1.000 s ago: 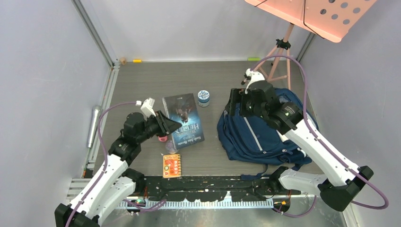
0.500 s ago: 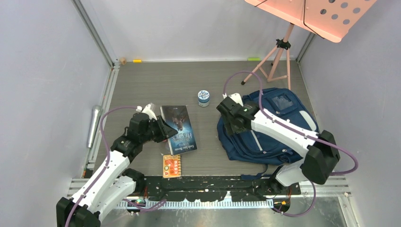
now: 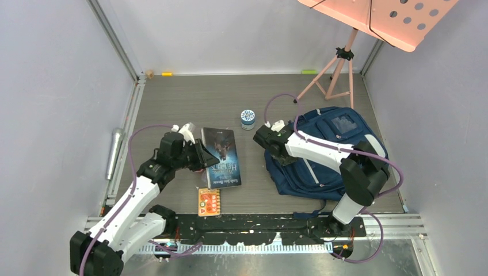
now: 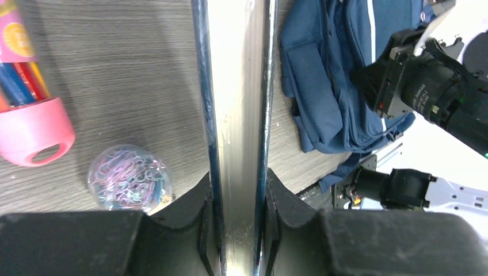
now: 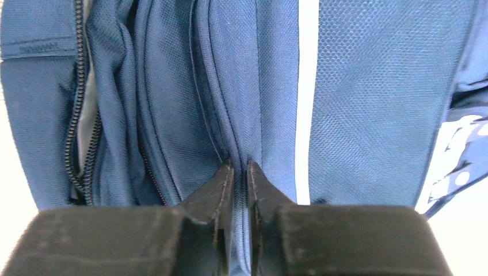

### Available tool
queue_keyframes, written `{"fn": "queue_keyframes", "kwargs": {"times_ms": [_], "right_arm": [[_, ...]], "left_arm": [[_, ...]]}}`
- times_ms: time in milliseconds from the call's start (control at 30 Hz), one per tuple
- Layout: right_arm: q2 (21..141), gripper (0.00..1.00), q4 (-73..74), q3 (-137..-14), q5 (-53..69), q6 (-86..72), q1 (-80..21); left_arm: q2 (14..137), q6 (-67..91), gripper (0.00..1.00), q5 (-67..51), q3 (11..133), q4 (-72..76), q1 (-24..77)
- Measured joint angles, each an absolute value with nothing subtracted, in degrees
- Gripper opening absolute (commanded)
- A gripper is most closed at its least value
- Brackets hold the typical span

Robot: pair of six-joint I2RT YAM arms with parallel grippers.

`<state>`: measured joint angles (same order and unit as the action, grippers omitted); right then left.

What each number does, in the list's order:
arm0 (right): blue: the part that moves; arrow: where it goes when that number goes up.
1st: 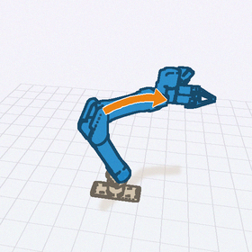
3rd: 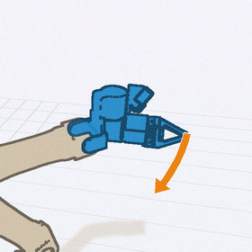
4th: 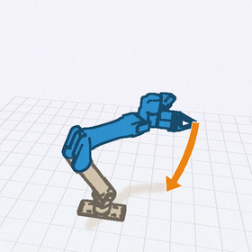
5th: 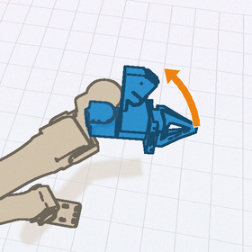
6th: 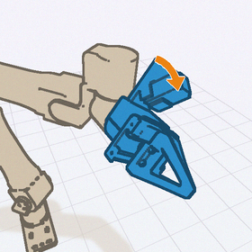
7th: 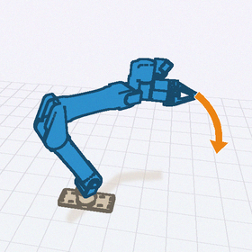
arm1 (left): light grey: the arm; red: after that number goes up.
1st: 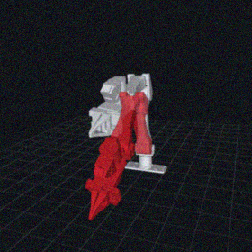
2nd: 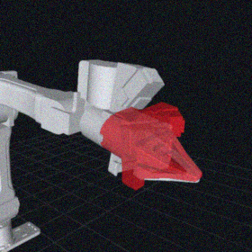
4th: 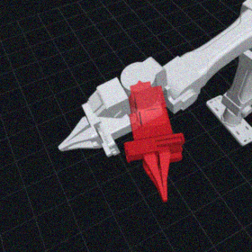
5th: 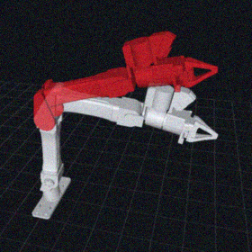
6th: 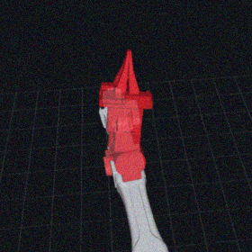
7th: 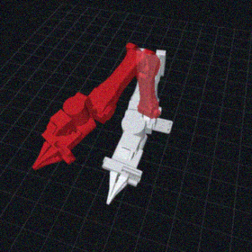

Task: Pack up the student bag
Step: Place the book in the student bag.

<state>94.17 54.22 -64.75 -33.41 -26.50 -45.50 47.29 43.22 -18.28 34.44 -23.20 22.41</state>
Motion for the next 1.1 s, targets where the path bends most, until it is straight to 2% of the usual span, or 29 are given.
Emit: {"fn": "queue_keyframes", "kwargs": {"times_ms": [33,100,300,633,967,1100], "right_arm": [[94.5,0.03,54.4,-64.9,-34.3,-26.7,-45.8],[94.7,0.01,55.2,-65.5,-35.9,-27.0,-46.1],[92.7,0.00,59.4,-69.7,-36.8,-26.8,-46.0],[75.4,0.00,65.7,-83.0,-28.5,-23.9,-37.2],[75.4,0.00,66.1,-84.1,-19.6,-23.9,-37.1],[75.4,0.00,65.6,-84.1,-18.5,-24.0,-37.0]], "left_arm": [[48.2,42.7,0.00,-19.3,35.0,-23.2,22.4],[50.0,41.8,0.00,-21.6,35.9,-22.8,22.4],[56.5,39.8,0.00,-29.1,36.8,-19.0,24.8],[74.4,37.4,0.00,-42.7,44.5,-8.6,34.7],[97.0,43.3,0.00,-47.9,56.0,6.4,40.5],[103.7,51.5,0.00,-47.7,56.8,18.4,41.5]]}}
